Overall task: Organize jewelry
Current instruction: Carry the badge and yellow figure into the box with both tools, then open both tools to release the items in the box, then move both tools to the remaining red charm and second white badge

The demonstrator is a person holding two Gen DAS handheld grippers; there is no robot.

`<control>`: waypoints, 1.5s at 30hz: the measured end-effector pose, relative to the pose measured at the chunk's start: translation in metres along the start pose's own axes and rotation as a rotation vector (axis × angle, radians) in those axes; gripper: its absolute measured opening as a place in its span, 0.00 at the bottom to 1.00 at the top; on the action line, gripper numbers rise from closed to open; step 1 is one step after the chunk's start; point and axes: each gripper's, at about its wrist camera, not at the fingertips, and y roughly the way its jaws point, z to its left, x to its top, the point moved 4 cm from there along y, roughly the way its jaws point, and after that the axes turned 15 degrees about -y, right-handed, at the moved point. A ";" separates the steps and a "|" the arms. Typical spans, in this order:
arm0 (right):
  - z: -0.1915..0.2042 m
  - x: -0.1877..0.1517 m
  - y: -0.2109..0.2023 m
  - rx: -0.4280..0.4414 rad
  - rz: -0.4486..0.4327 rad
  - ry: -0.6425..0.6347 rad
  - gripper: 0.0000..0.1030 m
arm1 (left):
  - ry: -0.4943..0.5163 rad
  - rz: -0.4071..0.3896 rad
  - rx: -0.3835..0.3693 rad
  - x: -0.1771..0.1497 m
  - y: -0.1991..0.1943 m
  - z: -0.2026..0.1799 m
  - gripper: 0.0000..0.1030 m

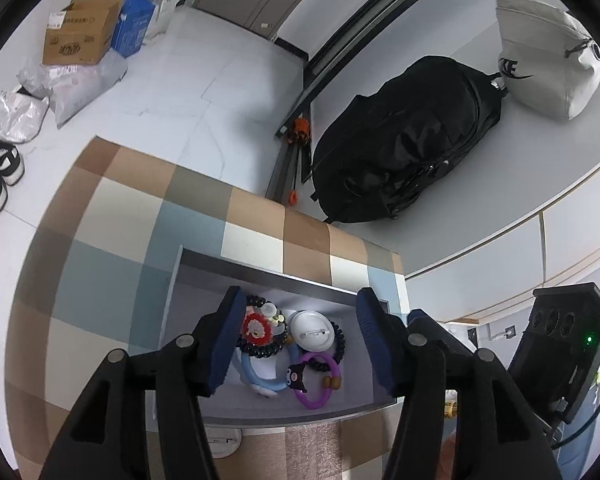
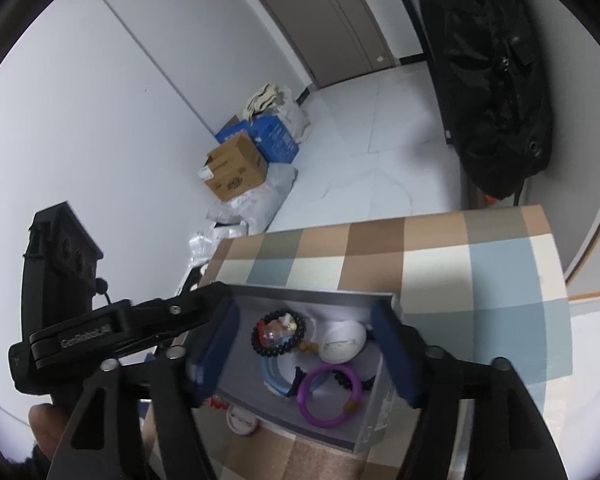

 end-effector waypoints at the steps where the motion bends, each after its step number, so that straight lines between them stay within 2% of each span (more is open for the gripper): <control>1: -0.001 0.000 -0.001 -0.008 -0.002 0.001 0.75 | 0.002 -0.001 0.000 0.000 -0.001 0.000 0.55; 7: 0.000 -0.004 -0.002 -0.001 0.010 0.003 0.78 | -0.014 -0.004 0.020 -0.002 -0.004 0.008 0.56; 16: 0.017 -0.013 -0.004 0.013 0.027 -0.039 0.93 | -0.013 -0.053 0.061 -0.008 -0.028 0.021 0.56; 24: 0.037 -0.024 -0.009 0.022 0.017 -0.083 1.00 | 0.009 -0.067 0.119 -0.020 -0.038 0.034 0.57; 28: 0.043 -0.029 -0.014 0.010 0.010 -0.098 1.00 | 0.028 -0.077 0.160 -0.027 -0.040 0.040 0.59; 30: 0.044 -0.032 -0.014 0.008 0.014 -0.094 1.00 | 0.038 -0.085 0.180 -0.030 -0.041 0.043 0.66; 31: 0.045 -0.035 -0.014 0.006 0.018 -0.094 1.00 | 0.042 -0.092 0.187 -0.031 -0.042 0.045 0.67; 38: 0.052 -0.050 -0.016 -0.017 0.036 -0.111 1.00 | 0.081 -0.096 0.249 -0.041 -0.037 0.054 0.68; 45: 0.056 -0.064 -0.016 -0.017 0.069 -0.106 1.00 | 0.095 -0.066 0.296 -0.049 -0.027 0.064 0.68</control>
